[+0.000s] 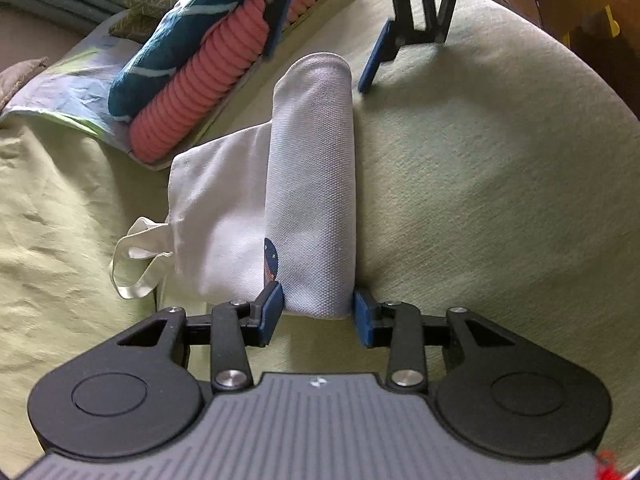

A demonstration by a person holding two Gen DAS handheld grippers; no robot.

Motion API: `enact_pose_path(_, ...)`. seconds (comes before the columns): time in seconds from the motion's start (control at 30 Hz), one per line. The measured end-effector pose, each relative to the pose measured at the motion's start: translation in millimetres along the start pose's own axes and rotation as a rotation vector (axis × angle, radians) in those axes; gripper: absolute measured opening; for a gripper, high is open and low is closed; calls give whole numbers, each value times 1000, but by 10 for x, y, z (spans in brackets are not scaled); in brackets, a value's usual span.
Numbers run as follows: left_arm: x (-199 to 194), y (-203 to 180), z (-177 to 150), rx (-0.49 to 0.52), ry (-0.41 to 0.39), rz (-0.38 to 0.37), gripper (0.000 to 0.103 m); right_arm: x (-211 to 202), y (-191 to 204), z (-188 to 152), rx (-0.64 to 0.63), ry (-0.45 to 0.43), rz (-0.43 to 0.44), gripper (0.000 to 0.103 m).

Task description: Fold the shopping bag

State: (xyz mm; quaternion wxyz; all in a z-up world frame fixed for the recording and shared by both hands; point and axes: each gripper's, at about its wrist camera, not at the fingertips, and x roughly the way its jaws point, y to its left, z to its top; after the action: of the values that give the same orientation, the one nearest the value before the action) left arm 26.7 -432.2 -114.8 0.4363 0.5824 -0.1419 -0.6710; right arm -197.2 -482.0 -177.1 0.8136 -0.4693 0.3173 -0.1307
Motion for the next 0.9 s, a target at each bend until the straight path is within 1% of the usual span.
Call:
enact_pose_path(0.07, 16, 32, -1, -7, -3, -9, 43, 82, 20, 4, -38, -21, 11, 42)
enact_pose_path(0.13, 21, 60, -10, -29, -9, -20, 43, 138, 0, -6, -18, -32, 26, 41)
enact_pose_path(0.2, 36, 116, -15, -71, -19, -31, 43, 162, -36, -2, 48, -21, 43, 38)
enact_pose_path(0.3, 65, 239, 1, -168, -26, -58, 44, 184, -153, 103, 227, 48, 75, 37)
enact_pose_path(0.4, 24, 329, 22, -252, -20, -89, 44, 103, -276, 164, 393, 81, 140, 37)
enact_pose_path(0.5, -95, 363, 76, -285, -16, -150, 45, -61, -349, 195, 507, 105, 211, 37)
enact_pose_path(0.57, -205, 370, 136, -296, -23, -204, 45, -203, -401, 178, 582, 113, 270, 37)
enact_pose_path(0.67, -335, 401, 224, -326, -33, -295, 45, -391, -502, 105, 714, 127, 382, 37)
enact_pose_path(0.73, -363, 431, 260, -352, -34, -342, 45, -433, -581, 25, 821, 136, 455, 37)
enact_pose_path(0.8, -329, 486, 274, -391, -25, -365, 45, -400, -695, -93, 952, 143, 520, 37)
enact_pose_path(0.9, -225, 587, 276, -458, -3, -384, 45, -239, -880, -337, 1177, 147, 600, 37)
